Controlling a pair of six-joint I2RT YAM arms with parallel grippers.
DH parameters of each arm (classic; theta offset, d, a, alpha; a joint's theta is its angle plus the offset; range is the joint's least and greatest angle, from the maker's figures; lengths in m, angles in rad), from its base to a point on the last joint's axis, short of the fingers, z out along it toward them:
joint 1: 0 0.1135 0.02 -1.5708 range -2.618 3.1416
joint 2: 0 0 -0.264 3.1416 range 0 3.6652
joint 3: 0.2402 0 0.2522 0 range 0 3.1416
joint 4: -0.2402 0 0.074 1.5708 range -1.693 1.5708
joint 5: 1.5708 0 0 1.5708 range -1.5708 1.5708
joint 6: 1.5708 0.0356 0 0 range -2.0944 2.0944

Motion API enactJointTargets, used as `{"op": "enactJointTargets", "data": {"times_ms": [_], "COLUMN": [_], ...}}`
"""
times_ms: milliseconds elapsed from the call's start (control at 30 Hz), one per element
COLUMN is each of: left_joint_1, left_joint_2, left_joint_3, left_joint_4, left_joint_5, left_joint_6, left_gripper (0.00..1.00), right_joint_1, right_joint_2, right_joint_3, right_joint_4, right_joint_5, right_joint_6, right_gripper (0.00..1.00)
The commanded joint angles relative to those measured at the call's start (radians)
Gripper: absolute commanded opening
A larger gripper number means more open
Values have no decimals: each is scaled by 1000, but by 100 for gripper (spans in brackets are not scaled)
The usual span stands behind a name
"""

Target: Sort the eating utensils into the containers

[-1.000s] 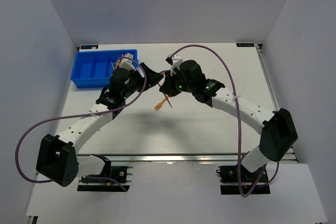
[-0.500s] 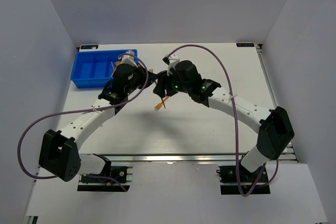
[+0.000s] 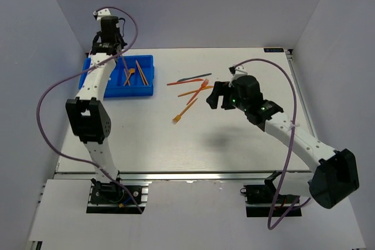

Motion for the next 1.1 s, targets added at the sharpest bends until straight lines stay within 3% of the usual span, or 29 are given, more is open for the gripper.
{"op": "enactJointTargets", "data": {"times_ms": [0, 100, 133, 267, 467, 667, 700, 733, 833, 867, 900, 967, 1067], "left_joint_1": [44, 87, 148, 160, 160, 160, 159, 159, 160, 159, 160, 160, 160], "left_joint_2": [84, 162, 180, 245, 222, 217, 214, 207, 184, 159, 146, 91, 24], "left_joint_3": [134, 198, 214, 219, 7, -41, -41, -41, -47, -45, -42, -35, -16], "left_joint_4": [2, 125, 144, 173, 306, 320, 317, 311, 309, 306, 299, 288, 259], "left_joint_5": [-168, -165, -142, -99, -103, -111, -108, -97, -82, -80, -82, -83, -80], "left_joint_6": [209, 232, 229, 243, 238, 226, 213, 206, 182, 173, 159, 146, 133], "left_gripper": [0, 0, 0, 0, 0, 1, 5, 19, 47, 62, 70, 81, 86], "right_joint_1": [-8, -10, -10, -11, -13, -13, -14, -13, -13, -14, -13, -13, -14], "right_joint_2": [-63, -97, -103, -120, -97, -106, -103, -99, -91, -86, -83, -71, -40], "right_joint_3": [-65, -120, -136, -186, -186, -205, -206, -205, -203, -203, -203, -194, -170], "right_joint_4": [42, 57, 74, 100, 126, 129, 132, 132, 136, 136, 136, 129, 94], "right_joint_5": [-60, -105, -111, -96, -136, -101, -98, -96, -88, -79, -64, -38, 13], "right_joint_6": [13, 22, 23, 19, 13, 0, 2, 0, 6, 13, 14, 19, 22], "right_gripper": [89, 89, 89, 89, 89, 89, 89, 89, 89, 89, 89, 89, 89]}}
